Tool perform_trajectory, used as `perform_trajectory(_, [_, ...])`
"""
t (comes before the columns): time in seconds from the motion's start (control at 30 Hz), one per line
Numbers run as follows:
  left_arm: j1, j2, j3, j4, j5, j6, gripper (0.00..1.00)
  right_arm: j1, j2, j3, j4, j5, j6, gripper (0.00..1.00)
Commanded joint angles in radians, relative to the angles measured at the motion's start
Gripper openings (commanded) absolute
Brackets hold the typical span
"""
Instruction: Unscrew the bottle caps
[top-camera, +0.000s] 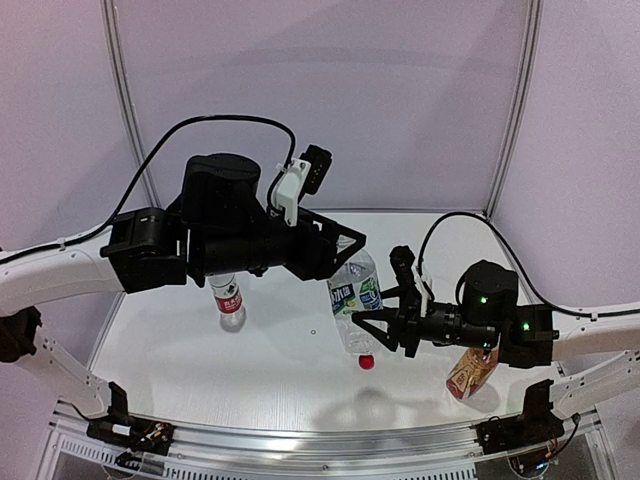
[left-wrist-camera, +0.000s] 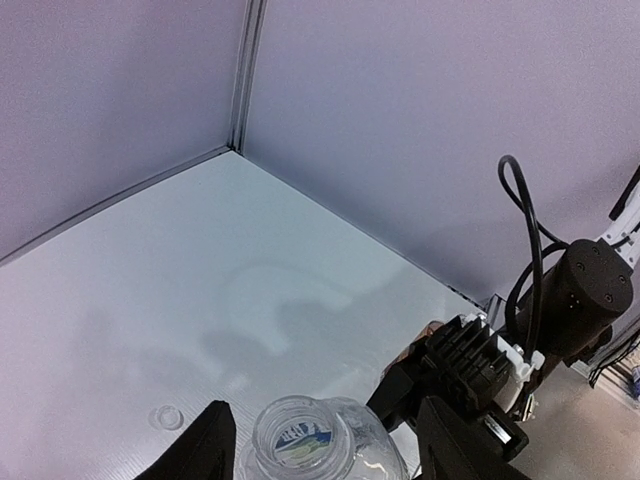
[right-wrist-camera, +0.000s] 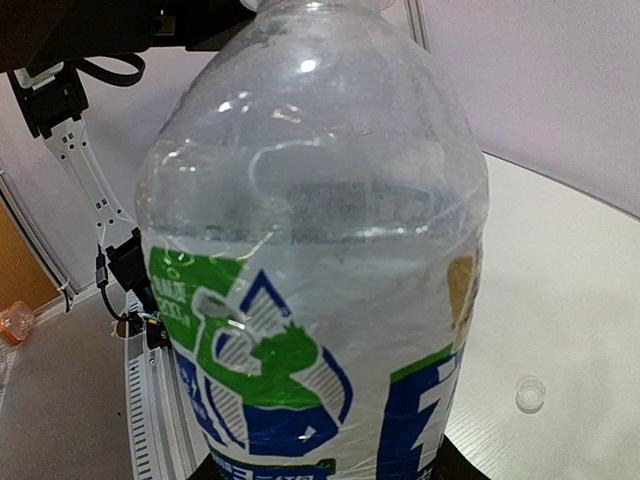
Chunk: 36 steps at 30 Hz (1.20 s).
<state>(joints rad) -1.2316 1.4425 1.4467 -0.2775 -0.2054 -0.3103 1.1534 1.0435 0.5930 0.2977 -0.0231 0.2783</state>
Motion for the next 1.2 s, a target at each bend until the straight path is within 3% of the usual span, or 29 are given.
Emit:
perform_trajectory(0.0, [0.007,0.023,0.032,-0.021,0.010,-0.006,0.61,-0.001,-0.010,0.027,0.009,-0.011,-0.006,0.00])
perform_trajectory(0.17, [0.007,0.031,0.033,-0.034,-0.006,-0.010,0.61,-0.001,-0.010,0.027,0.008,-0.012,-0.007,0.00])
perform_trajectory(0.4, [0.009,0.049,0.045,-0.041,0.005,-0.009,0.51,-0.001,-0.009,0.028,0.008,-0.011,-0.007,0.00])
perform_trajectory(0.6, [0.009,0.058,0.050,-0.034,0.018,-0.008,0.19,-0.001,-0.007,0.028,0.009,-0.008,-0.008,0.00])
perform_trajectory(0.67, [0.008,0.056,0.050,-0.031,0.017,-0.007,0.16,-0.001,-0.005,0.028,0.008,-0.006,-0.008,0.00])
perform_trajectory(0.7, [0.007,0.054,0.051,-0.030,0.016,-0.007,0.16,-0.001,-0.004,0.028,0.008,-0.006,-0.008,0.07])
perform_trajectory(0.83, [0.007,0.043,0.048,-0.033,-0.011,-0.001,0.16,-0.001,-0.002,0.028,0.005,0.008,-0.004,0.70])
perform_trajectory(0.93, [0.009,0.030,0.049,-0.048,-0.067,0.012,0.15,-0.001,-0.002,0.028,-0.001,0.017,-0.001,0.95])
perform_trajectory(0.97, [0.009,0.024,0.050,-0.056,-0.093,0.018,0.15,-0.001,-0.002,0.028,-0.003,0.017,0.000,0.99])
perform_trajectory(1.17, [0.025,0.006,0.035,-0.084,-0.242,0.053,0.16,-0.001,0.007,0.034,-0.010,0.047,-0.001,0.99])
